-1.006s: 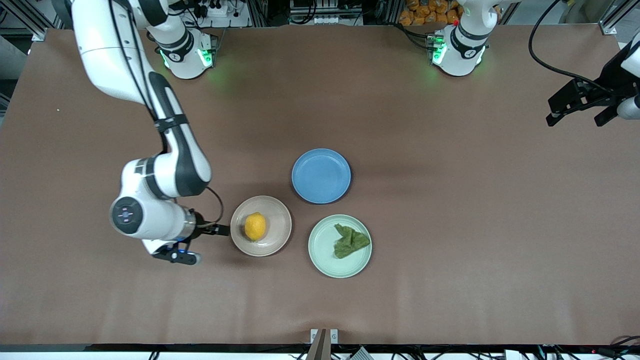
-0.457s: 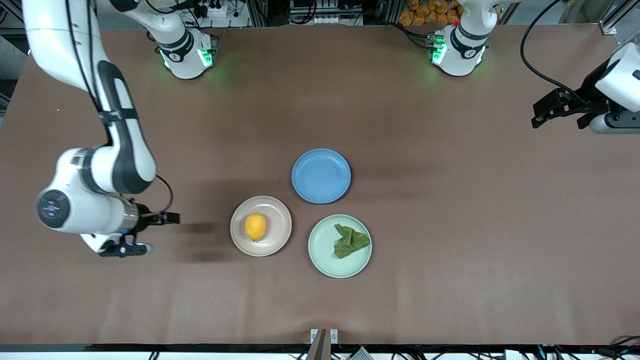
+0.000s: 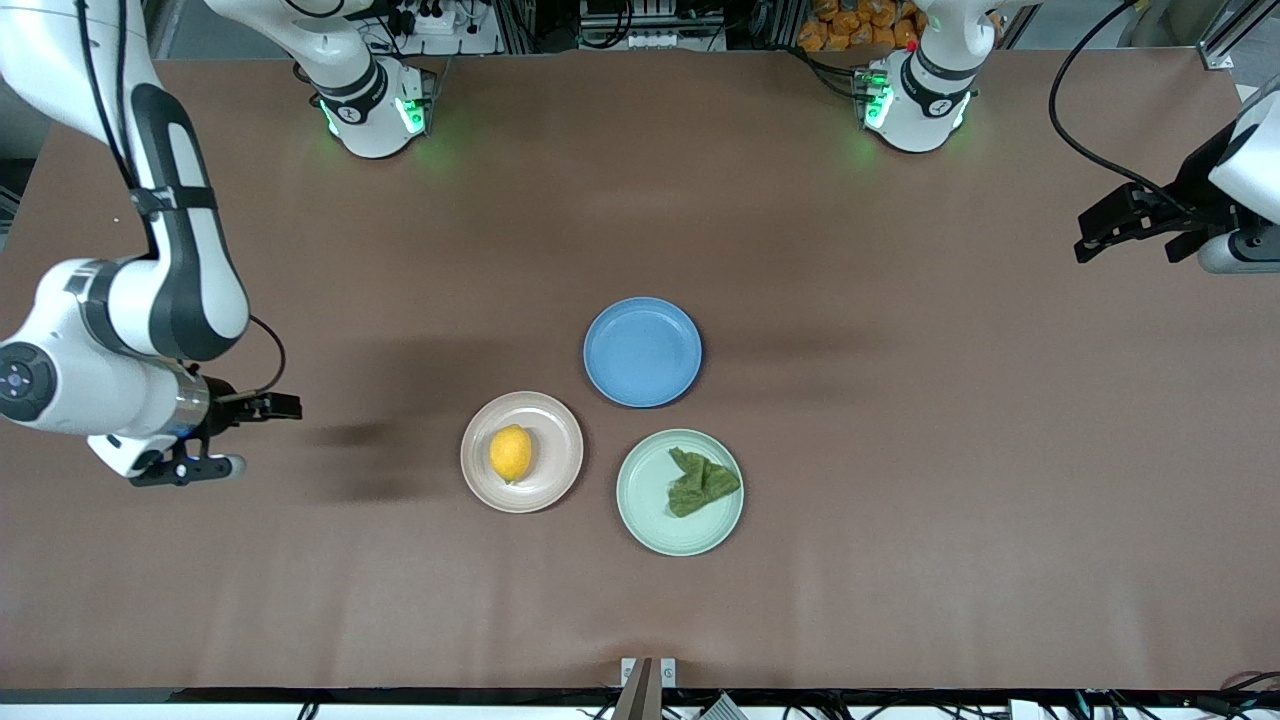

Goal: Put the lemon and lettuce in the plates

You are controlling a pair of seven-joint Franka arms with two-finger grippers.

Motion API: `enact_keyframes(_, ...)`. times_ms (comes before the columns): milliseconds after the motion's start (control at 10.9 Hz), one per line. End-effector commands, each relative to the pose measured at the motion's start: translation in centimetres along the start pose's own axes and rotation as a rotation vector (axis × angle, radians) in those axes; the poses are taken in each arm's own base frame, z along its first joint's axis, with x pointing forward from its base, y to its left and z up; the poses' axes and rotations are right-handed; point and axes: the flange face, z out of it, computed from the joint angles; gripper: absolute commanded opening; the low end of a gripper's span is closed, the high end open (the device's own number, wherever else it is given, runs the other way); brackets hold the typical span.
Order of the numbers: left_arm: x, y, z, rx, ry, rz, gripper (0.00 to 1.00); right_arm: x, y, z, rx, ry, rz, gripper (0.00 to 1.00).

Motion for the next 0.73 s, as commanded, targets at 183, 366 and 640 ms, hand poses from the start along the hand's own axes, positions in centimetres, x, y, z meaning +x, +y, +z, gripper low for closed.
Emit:
enact_keyframes(183,0.4,-0.2,-0.4,0.012,0.034,0.017,1.0,-5.3,4.0,-3.4,-0.037,0.019,-0.032,1.0)
enact_keyframes(366,0.5,-0.3,-0.5,0.011,0.041,0.016,1.0,-6.9,4.7,-4.7,-0.052,0.029,-0.025,1.0)
enact_keyframes(640,0.5,-0.3,-0.6,0.011,0.044,0.018,1.0,-9.3,4.9,-6.6,-0.046,0.051,-0.007,1.0)
